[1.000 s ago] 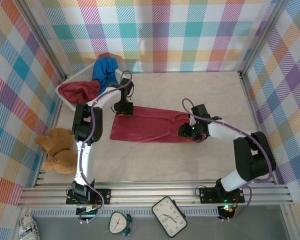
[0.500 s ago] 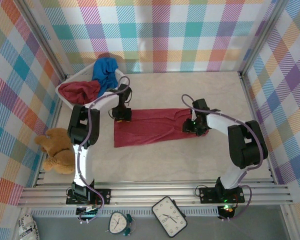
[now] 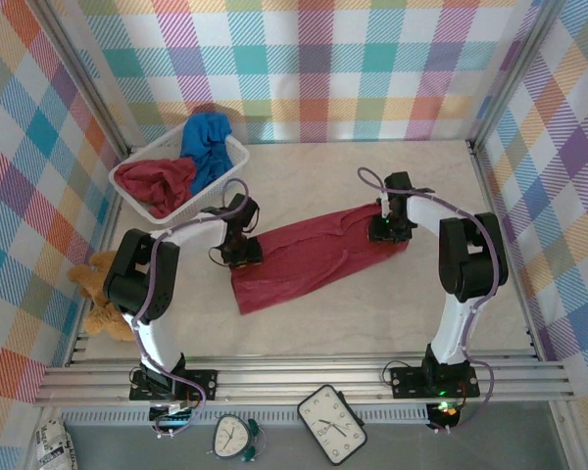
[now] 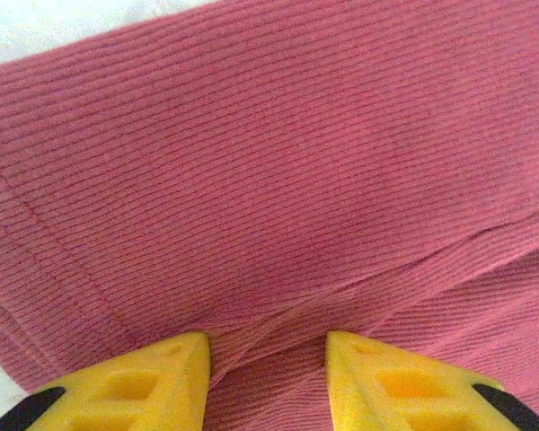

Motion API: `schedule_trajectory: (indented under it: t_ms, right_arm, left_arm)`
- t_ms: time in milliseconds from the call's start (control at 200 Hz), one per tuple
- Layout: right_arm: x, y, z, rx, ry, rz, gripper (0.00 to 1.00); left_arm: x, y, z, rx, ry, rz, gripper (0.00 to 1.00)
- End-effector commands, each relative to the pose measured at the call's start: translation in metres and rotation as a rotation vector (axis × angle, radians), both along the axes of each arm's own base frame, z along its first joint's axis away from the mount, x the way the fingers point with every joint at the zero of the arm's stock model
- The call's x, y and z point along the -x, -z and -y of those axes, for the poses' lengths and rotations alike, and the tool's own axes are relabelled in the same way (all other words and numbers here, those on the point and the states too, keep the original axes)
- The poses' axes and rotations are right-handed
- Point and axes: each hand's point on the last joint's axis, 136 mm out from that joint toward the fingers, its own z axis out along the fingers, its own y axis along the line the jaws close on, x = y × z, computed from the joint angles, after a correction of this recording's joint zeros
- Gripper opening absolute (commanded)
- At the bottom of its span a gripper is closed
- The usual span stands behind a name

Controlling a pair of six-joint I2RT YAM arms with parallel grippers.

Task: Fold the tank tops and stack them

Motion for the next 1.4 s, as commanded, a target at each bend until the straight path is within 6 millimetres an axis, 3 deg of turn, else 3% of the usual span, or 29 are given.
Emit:
schedule_trajectory:
  t_ms: [0, 160, 320, 450, 565, 745, 945, 1120, 1260, 1395]
  right_arm:
    - [0.003, 0.017, 0.018, 0.048, -0.042, -0.061, 0.44]
    - [-0.015, 0.024, 0.033, 0.097, -0.085, -0.05, 0.45]
    - [-0.037, 0.02, 0.03, 0.085, -0.163, 0.016, 0.47]
    - [-0.051, -0.014, 0.008, -0.008, -0.215, 0.132, 0.48]
    - [-0.046, -0.052, -0.019, -0.066, -0.276, 0.243, 0.52]
    - [-0.004, -0.09, -0.075, -0.195, -0.365, 0.31, 0.55]
    - [0.066, -0.098, -0.155, -0.319, -0.477, 0.271, 0.58]
    - [0.122, -0.093, -0.224, -0.379, -0.622, 0.245, 0.59]
    - [0.164, -0.077, -0.275, -0.42, -0.74, 0.211, 0.59]
    - [0.191, -0.054, -0.303, -0.361, -0.823, 0.179, 0.59]
  left_arm:
    - [0.015, 0.0, 0.005, 0.026, -0.046, -0.01, 0.39]
    - [0.032, -0.002, 0.005, 0.018, -0.048, -0.016, 0.41]
    - [0.03, -0.018, 0.002, 0.0, -0.031, 0.004, 0.44]
    - [0.023, -0.036, -0.015, -0.11, 0.022, 0.036, 0.46]
    - [0.012, -0.049, -0.03, -0.163, 0.061, 0.041, 0.48]
    - [0.003, -0.046, -0.042, -0.109, 0.079, -0.001, 0.5]
    - [0.002, -0.025, -0.038, -0.046, 0.131, -0.075, 0.51]
    - [-0.002, -0.011, -0.034, -0.005, 0.132, -0.104, 0.51]
    - [-0.001, 0.003, -0.035, -0.005, 0.134, -0.144, 0.49]
    - [0.001, 0.011, -0.044, -0.055, 0.133, -0.169, 0.47]
